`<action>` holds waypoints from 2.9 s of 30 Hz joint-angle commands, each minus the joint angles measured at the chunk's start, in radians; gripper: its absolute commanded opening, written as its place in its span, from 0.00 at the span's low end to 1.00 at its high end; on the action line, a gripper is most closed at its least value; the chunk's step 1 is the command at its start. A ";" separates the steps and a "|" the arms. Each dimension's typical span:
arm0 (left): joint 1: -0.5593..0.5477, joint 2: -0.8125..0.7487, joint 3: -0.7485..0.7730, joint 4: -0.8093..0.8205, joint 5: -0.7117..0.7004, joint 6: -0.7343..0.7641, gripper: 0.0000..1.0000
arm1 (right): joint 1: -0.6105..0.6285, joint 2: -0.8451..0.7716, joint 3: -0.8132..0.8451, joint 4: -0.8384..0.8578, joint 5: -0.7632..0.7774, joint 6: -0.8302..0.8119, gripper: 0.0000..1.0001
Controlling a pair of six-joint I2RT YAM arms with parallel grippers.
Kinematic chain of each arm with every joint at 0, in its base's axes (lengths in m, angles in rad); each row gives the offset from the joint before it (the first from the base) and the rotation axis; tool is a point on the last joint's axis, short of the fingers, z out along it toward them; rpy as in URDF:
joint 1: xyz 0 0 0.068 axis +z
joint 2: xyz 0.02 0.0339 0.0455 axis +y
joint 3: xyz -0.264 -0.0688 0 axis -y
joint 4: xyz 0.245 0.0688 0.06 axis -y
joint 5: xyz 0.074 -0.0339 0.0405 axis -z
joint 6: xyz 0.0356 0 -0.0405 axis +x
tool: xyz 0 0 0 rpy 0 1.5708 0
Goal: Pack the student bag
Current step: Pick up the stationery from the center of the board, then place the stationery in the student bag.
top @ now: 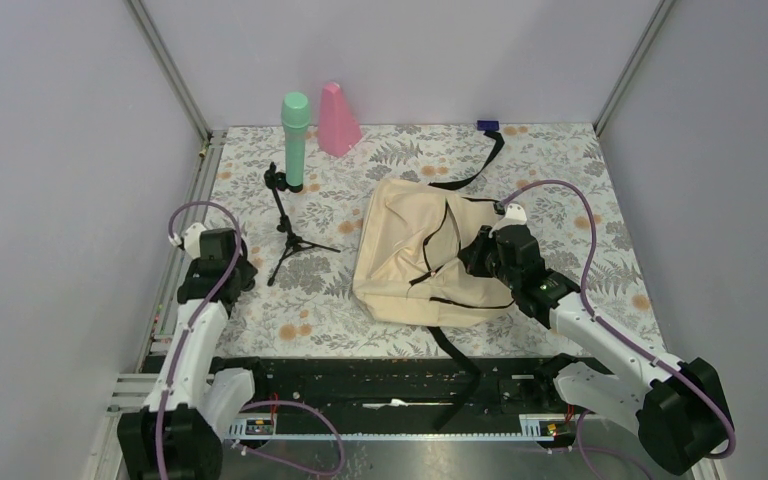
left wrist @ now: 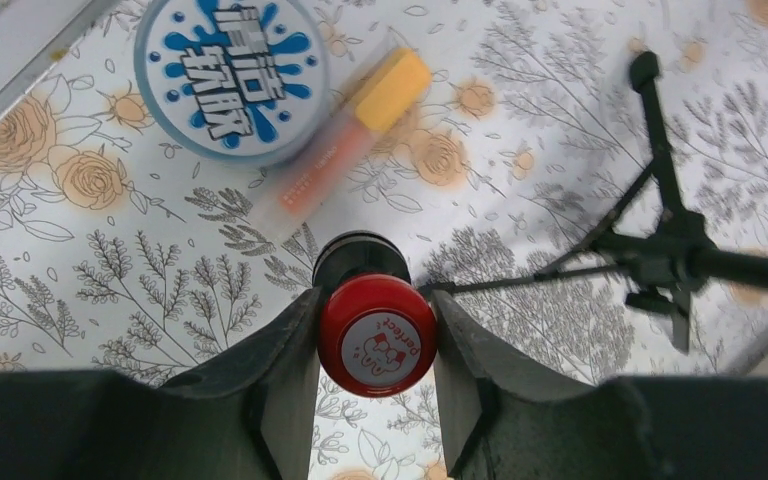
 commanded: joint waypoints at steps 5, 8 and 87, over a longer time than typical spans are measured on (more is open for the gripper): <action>-0.370 -0.195 0.125 -0.210 -0.197 0.065 0.00 | -0.010 0.023 0.075 -0.066 -0.007 -0.046 0.00; -0.590 -0.206 0.162 -0.252 -0.263 0.078 0.00 | -0.010 0.035 0.090 -0.081 0.002 -0.061 0.00; -1.247 0.926 0.931 0.069 -0.238 0.373 0.74 | -0.010 -0.065 0.131 -0.187 0.026 -0.001 0.00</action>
